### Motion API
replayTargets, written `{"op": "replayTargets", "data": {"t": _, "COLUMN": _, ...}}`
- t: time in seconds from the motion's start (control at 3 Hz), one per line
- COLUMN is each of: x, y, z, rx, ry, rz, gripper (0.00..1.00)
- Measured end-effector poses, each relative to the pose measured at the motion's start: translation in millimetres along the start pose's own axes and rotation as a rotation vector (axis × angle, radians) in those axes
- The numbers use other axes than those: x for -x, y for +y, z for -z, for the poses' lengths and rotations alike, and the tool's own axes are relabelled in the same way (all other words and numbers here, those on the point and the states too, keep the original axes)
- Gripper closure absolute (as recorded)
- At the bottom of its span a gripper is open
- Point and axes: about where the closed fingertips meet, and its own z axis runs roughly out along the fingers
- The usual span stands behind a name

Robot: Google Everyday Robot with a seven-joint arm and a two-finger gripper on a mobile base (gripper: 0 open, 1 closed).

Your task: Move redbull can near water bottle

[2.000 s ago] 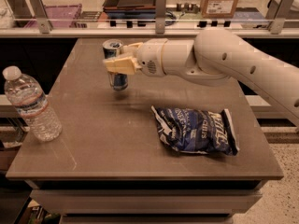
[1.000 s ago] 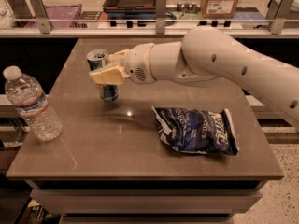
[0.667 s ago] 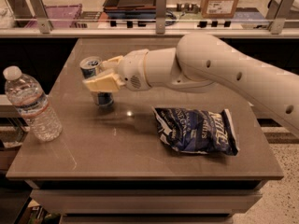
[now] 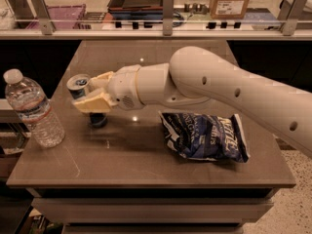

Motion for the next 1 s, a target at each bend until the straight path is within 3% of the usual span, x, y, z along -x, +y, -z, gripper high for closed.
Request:
{"op": "replayTargets", "data": {"t": 0.33, "x": -3.1, "y": 14.0, "z": -11.7, "rx": 0.001, "ry": 0.0, "rz": 0.026, "gripper": 1.0}}
{"op": "replayTargets", "data": {"t": 1.0, "x": -1.1, "y": 14.4, "z": -11.5, "rx": 0.001, "ry": 0.0, "rz": 0.027, "gripper": 1.0}}
